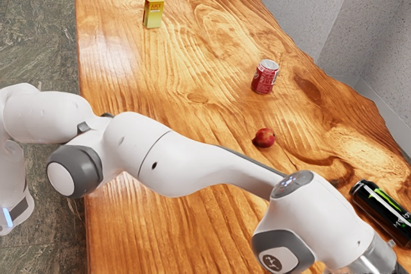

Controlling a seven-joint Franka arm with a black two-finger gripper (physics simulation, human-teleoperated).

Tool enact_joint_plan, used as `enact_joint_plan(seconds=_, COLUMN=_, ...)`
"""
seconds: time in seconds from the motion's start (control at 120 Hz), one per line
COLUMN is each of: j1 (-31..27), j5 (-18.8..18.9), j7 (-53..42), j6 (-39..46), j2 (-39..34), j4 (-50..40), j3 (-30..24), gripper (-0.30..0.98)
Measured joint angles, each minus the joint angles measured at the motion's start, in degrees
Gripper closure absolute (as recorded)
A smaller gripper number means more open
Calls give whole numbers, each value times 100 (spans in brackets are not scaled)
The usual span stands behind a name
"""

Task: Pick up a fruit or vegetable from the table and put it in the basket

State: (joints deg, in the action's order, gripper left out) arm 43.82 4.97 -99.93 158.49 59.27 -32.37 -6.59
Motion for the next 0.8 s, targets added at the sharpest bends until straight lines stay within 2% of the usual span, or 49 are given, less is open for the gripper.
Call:
enact_joint_plan(seconds=0.225, j1=-5, j5=-3, j7=-37, j6=147, j2=-6, j4=0, j3=-4, gripper=2)
enact_joint_plan(seconds=0.65, j1=-43, j5=-18, j7=-70, j6=203, j2=-29, j4=-74, j3=14, gripper=0)
enact_joint_plan(seconds=0.683, j1=-38, j5=-52, j7=-50, j6=110, j2=-329, j4=-317, j3=257, gripper=0)
enact_joint_plan(seconds=0.717, j1=-19, j5=-184, j7=21, j6=-157, j2=-937, j4=-910, j3=870, gripper=0)
enact_joint_plan(seconds=0.758, j1=-55, j5=-432, j7=199, j6=-508, j2=-1983, j4=-2361, j3=1732, gripper=0)
enact_joint_plan(seconds=0.8, j1=-377, j5=-898, j7=495, j6=-858, j2=-3147, j4=-4212, j3=2498, gripper=0)
